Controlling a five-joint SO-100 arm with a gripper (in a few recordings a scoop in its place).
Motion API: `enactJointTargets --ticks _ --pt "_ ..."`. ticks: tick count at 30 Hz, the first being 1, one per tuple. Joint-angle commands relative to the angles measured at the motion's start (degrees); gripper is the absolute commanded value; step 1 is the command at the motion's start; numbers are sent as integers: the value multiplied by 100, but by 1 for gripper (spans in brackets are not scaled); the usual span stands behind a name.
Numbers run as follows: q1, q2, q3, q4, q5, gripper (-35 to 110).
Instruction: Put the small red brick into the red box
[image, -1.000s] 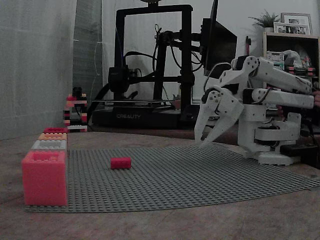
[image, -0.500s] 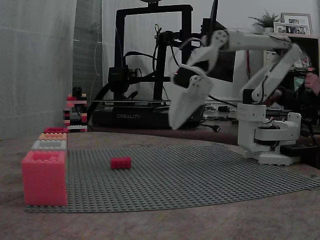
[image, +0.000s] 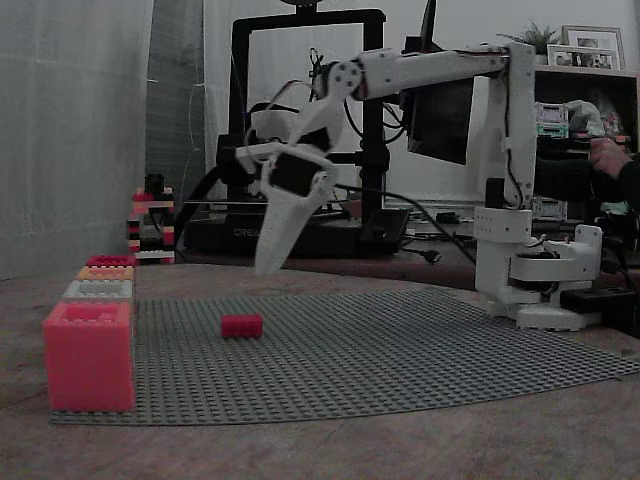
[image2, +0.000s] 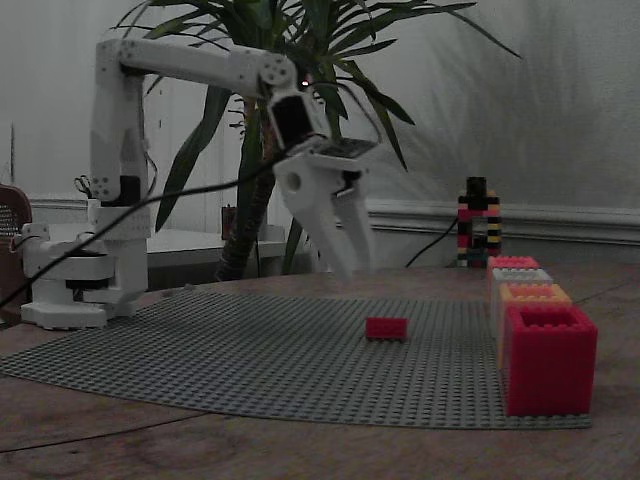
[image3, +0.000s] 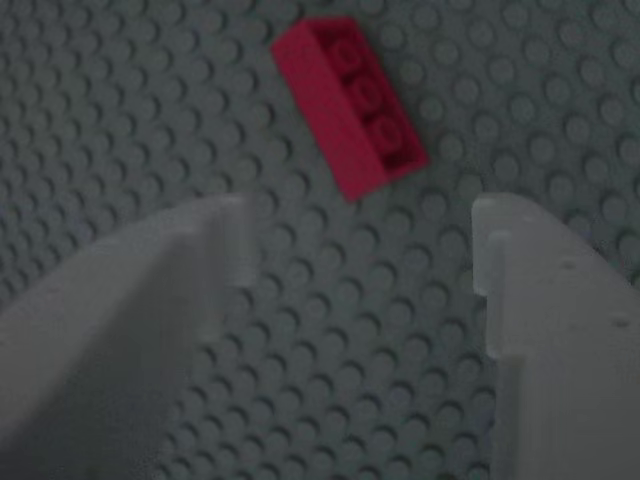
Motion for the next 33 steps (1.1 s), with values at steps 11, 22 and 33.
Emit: enactJointTargets --ticks 11,22,33 --pt "-44 -712 -1107 308 -53 24" --pt "-325 -1292 -1529 255 281 23" --pt "-387 -1740 -1863 255 369 20"
